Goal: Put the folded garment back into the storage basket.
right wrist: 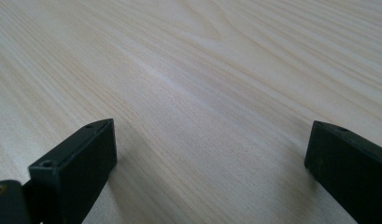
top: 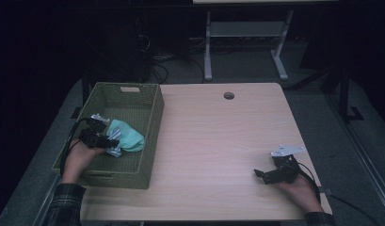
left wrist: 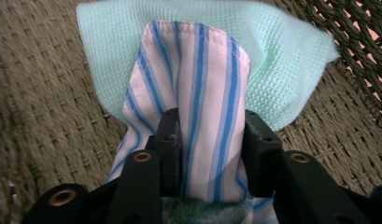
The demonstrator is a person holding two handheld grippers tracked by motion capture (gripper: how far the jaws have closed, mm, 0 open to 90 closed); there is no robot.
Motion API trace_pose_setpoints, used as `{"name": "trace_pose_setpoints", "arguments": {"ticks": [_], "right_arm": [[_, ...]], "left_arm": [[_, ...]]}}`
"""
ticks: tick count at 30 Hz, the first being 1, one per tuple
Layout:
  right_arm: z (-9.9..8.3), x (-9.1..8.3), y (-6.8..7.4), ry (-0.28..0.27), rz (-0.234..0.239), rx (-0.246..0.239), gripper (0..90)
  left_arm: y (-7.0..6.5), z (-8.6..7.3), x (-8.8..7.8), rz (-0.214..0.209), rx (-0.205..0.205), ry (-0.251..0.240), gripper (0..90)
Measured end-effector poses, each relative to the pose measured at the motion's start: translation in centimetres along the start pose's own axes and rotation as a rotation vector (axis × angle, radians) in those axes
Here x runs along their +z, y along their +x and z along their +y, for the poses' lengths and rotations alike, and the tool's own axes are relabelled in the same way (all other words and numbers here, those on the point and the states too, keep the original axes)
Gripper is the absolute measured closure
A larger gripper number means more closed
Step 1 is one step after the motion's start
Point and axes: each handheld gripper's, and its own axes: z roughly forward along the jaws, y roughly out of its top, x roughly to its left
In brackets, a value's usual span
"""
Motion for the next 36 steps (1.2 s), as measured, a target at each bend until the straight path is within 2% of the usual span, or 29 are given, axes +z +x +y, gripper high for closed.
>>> {"name": "trace_pose_setpoints", "arguments": {"ticks": [6, 9, 12, 18, 22, 27, 36], "right_arm": [[0.0, 0.0, 0.0, 0.001, -0.003, 0.007, 2.0], [0.0, 0.0, 0.0, 0.002, -0.005, 0.005, 2.0], [0.0, 0.0, 0.0, 0.0, -0.005, 0.008, 2.0], [0.0, 0.0, 0.0, 0.002, -0.005, 0.005, 2.0], [0.0, 0.0, 0.0, 0.002, -0.005, 0.005, 2.0], [0.0, 0.0, 0.0, 0.002, -0.005, 0.005, 2.0], [0.0, 0.0, 0.0, 0.001, -0.004, 0.008, 2.0]], "left_arm": [[0.3, 0.0, 0.1, -0.015, -0.009, 0.008, 56.5], [0.4, -0.1, 0.0, -0.011, -0.024, -0.001, 53.7], [0.4, -0.1, -0.1, -0.012, -0.019, -0.017, 50.2], [0.4, -0.1, -0.5, 0.001, -0.013, -0.066, 29.2], [0.5, 0.0, -1.0, -0.012, -0.027, -0.107, 22.7], [-0.5, 0.5, -1.6, -0.044, -0.023, -0.131, 21.4], [-3.4, 2.6, -3.3, -0.06, 0.027, -0.178, 19.9]]}}
